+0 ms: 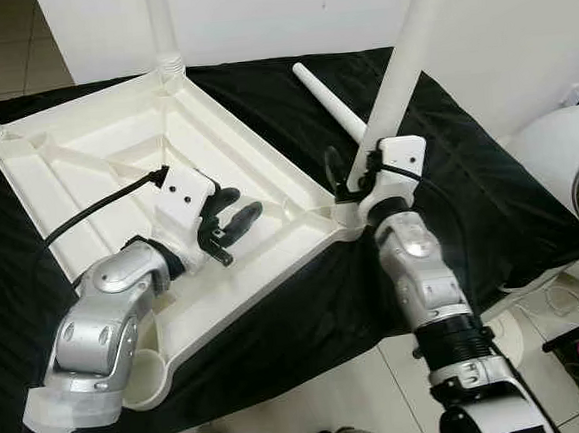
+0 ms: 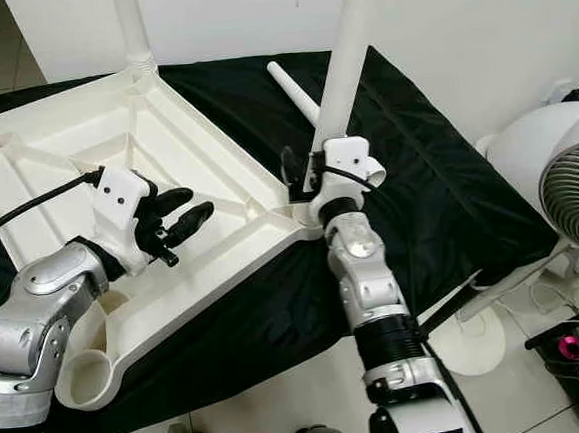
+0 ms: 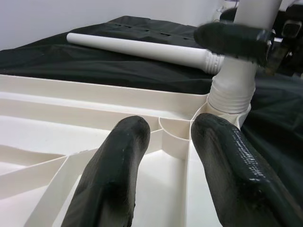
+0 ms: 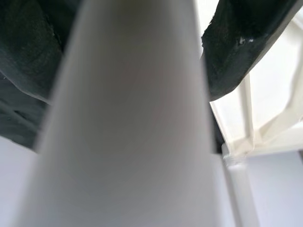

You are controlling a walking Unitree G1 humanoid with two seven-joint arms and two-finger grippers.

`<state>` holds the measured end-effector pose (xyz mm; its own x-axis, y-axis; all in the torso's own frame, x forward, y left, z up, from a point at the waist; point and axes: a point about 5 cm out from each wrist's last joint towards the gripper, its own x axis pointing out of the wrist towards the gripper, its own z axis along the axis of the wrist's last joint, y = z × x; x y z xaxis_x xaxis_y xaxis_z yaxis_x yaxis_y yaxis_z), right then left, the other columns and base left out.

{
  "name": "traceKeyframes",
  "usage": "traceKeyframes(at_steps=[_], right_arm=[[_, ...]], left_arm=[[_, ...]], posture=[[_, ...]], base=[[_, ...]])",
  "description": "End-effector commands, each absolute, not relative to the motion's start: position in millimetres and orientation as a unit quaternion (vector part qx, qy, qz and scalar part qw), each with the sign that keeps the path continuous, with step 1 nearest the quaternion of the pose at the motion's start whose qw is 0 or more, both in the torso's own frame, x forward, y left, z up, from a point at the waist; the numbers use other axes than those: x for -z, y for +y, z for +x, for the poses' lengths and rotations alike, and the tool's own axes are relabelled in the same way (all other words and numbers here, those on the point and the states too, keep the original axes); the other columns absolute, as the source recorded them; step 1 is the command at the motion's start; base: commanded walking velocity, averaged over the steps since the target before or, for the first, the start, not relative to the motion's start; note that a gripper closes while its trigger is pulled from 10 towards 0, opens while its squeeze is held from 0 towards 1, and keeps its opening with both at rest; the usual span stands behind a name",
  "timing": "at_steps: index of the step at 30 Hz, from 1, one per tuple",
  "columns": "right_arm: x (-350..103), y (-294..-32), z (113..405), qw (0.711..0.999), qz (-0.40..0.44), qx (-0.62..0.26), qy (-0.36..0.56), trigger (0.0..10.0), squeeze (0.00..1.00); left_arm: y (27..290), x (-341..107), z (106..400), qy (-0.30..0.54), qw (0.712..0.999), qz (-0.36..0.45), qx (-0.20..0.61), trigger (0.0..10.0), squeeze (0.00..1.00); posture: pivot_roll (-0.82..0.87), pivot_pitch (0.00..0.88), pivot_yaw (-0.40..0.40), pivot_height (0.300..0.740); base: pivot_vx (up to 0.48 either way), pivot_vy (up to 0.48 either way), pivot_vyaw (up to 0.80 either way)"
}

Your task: Building children table

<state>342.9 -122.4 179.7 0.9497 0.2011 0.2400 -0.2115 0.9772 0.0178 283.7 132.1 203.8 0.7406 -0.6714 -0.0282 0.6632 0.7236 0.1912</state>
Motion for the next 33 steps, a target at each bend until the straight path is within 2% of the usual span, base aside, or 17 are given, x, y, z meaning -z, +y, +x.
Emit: traceKeyframes(at_steps=[1,4,10,15,29,30,32,33], right_arm=[[-172,-130,342,0.986,0.016,-0.122,-0.111,10.0,0.0],[-168,-143,342,0.979,-0.016,-0.172,-0.108,10.0,0.0],[-166,-151,344,0.975,-0.02,-0.199,-0.099,10.0,0.0],[-168,-159,347,0.958,-0.043,-0.265,-0.104,10.0,0.0],[-178,-160,364,0.929,-0.084,-0.346,-0.095,10.0,0.0],[-178,-161,366,0.927,-0.088,-0.353,-0.091,5.9,0.0],[-178,-161,366,0.926,-0.09,-0.356,-0.089,5.9,0.0],[-177,-161,367,0.924,-0.09,-0.361,-0.084,0.9,0.0]], left_arm=[[131,-207,284,-0.028,0.934,0.096,0.343,10.0,0.0],[132,-208,285,-0.03,0.935,0.098,0.341,10.0,0.0],[132,-209,286,-0.031,0.935,0.096,0.34,10.0,0.0],[131,-210,288,-0.033,0.934,0.097,0.342,10.0,0.0],[131,-214,291,-0.038,0.933,0.1,0.343,10.0,0.0],[131,-214,291,-0.038,0.933,0.101,0.343,10.0,0.0],[131,-215,291,-0.039,0.933,0.101,0.342,10.0,0.0],[132,-215,291,-0.039,0.934,0.101,0.341,10.0,0.0]], posture=[[-0.03,0.1,-0.058,0.74],[-0.03,0.1,-0.056,0.74],[-0.03,0.1,-0.051,0.74],[-0.03,0.096,-0.044,0.74],[-0.03,0.085,-0.032,0.74],[-0.02,0.083,-0.034,0.74],[-0.02,0.083,-0.035,0.74],[-0.02,0.083,-0.038,0.74]], base=[[0.0,0.0,0.0],[0.0,0.0,0.0],[0.0,0.0,0.0],[0.0,0.0,0.0],[0.0,0.0,0.0],[0.0,0.0,0.0],[0.0,0.0,0.0],[0.0,0.0,0.0]])
